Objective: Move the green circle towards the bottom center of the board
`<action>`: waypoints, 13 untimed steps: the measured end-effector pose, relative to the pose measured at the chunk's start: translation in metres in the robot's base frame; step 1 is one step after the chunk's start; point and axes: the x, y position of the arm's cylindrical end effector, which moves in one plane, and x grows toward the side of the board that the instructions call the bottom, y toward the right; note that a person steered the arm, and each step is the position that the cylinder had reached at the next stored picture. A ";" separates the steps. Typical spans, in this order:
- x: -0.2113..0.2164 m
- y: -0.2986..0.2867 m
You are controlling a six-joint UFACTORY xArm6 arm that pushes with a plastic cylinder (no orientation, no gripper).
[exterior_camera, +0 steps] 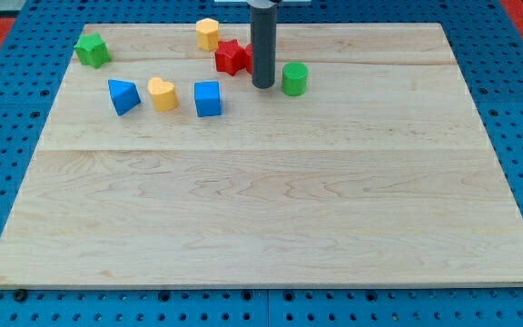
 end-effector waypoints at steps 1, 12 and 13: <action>-0.024 0.000; 0.232 0.067; 0.202 0.052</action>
